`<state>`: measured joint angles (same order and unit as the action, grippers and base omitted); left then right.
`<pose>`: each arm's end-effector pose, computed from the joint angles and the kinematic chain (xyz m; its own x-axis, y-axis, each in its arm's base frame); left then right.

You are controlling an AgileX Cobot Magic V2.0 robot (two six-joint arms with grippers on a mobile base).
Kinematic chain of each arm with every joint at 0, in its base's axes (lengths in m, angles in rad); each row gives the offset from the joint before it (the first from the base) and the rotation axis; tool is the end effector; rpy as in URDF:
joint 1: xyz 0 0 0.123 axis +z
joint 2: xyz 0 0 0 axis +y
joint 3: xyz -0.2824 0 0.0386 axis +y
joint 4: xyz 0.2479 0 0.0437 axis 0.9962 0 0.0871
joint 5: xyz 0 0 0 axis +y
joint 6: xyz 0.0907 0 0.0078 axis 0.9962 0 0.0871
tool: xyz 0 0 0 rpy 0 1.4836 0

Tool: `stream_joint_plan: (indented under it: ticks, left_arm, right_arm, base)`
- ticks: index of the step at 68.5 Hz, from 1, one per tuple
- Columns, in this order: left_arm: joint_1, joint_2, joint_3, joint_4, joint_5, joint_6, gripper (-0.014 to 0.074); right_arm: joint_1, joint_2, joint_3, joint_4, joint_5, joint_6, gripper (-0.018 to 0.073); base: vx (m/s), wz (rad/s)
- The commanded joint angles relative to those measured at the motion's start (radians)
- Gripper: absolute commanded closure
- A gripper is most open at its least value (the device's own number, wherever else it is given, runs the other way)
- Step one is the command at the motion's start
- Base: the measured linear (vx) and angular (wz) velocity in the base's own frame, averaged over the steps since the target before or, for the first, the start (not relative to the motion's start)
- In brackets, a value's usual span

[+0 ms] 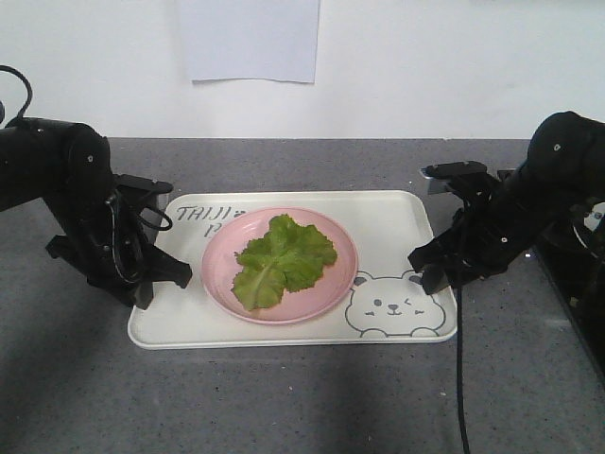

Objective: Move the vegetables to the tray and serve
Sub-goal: 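Open both grippers to release the tray edges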

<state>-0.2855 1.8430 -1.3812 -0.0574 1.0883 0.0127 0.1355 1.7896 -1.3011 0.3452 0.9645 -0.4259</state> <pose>0.3482 -0.1070 0.2229 -0.9578 0.2666 -0.1076 0.2732 0.9605 -0.0520 0.3518 0.0735 0.2274 -0.8969 -0.3374 -0.2859 -0.4027 0.8904 0.2124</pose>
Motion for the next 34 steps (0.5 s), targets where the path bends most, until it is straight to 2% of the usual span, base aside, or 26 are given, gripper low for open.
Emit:
stream_joint_plan:
  ticks: [1, 8, 18, 34]
  left_arm:
    - [-0.02, -0.055, -0.03, -0.063, -0.015, 0.027, 0.0502]
    - [-0.02, -0.056, -0.03, -0.063, -0.001, 0.025, 0.0442]
    - [-0.02, -0.056, -0.03, -0.063, 0.021, 0.025, 0.0344]
    - [-0.02, -0.056, -0.03, -0.063, 0.041, 0.025, 0.0269]
  right_arm:
    - [0.013, -0.047, -0.03, 0.086, -0.025, -0.013, 0.0151]
    - [0.013, -0.05, -0.03, 0.085, -0.027, -0.012, 0.0111]
    - [0.013, -0.051, -0.03, 0.082, -0.027, 0.014, 0.0107]
    - [0.013, -0.061, -0.03, -0.022, -0.039, 0.107, 0.0107]
  base:
    - [0.0, 0.0]
    - [0.0, 0.0]
    - [0.0, 0.0]
    - [0.0, 0.0]
